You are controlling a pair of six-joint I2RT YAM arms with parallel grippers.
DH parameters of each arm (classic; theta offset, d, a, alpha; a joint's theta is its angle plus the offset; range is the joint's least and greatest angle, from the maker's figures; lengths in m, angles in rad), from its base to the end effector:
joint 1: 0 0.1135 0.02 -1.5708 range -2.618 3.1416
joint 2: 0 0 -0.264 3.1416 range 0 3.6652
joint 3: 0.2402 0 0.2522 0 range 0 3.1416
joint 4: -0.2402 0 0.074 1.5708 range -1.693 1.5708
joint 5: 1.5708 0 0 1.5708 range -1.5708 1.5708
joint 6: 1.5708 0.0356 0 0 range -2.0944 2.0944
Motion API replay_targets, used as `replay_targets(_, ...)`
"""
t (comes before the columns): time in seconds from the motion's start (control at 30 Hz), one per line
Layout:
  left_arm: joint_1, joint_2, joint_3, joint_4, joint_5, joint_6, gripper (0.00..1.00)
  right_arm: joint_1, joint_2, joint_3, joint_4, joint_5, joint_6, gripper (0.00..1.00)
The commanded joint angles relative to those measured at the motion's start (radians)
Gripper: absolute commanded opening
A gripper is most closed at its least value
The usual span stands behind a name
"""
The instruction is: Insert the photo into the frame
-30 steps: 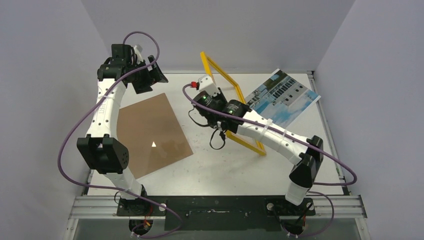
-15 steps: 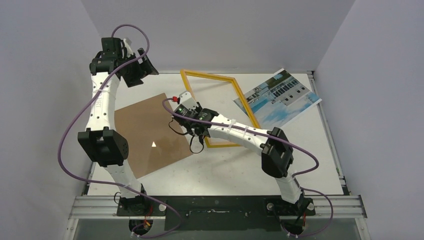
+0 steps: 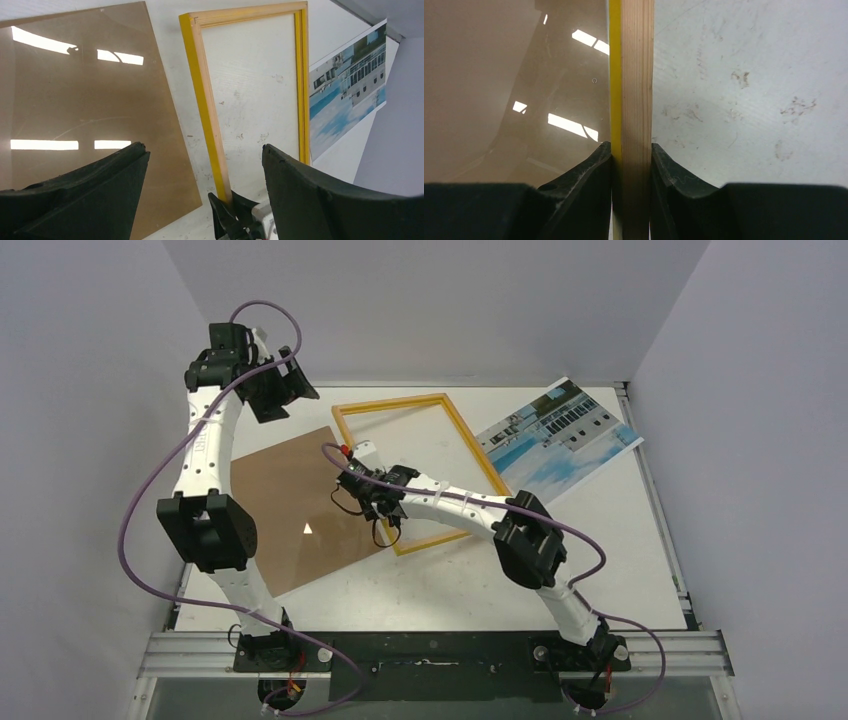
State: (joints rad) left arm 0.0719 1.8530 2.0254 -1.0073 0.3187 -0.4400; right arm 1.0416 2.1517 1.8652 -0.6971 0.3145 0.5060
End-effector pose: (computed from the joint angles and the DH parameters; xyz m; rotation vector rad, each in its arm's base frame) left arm 0.3967 0.0174 0.3883 -0.4674 2.3781 -0.5529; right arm 0.2501 0.4058 0.2327 -0.5455 2.4407 0.2445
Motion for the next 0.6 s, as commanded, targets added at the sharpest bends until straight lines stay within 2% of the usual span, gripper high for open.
replay_targets(0.0,0.008,-0.004,-0.063,0.051,0.024,-0.012,0.82,-0.008,0.045,0.027,-0.003,-0.041,0.102,0.01)
replay_targets(0.23,0.008,-0.008,-0.135,0.067,0.023,-0.022,0.82,0.002,0.083,0.003,0.078,-0.126,0.138,0.05)
replay_targets(0.3,0.008,-0.007,-0.145,0.073,0.028,-0.027,0.82,0.005,0.085,-0.007,0.132,-0.176,0.128,0.08)
replay_targets(0.57,0.005,-0.017,-0.169,0.087,0.065,-0.031,0.82,0.003,0.111,0.046,0.114,-0.213,0.139,0.22)
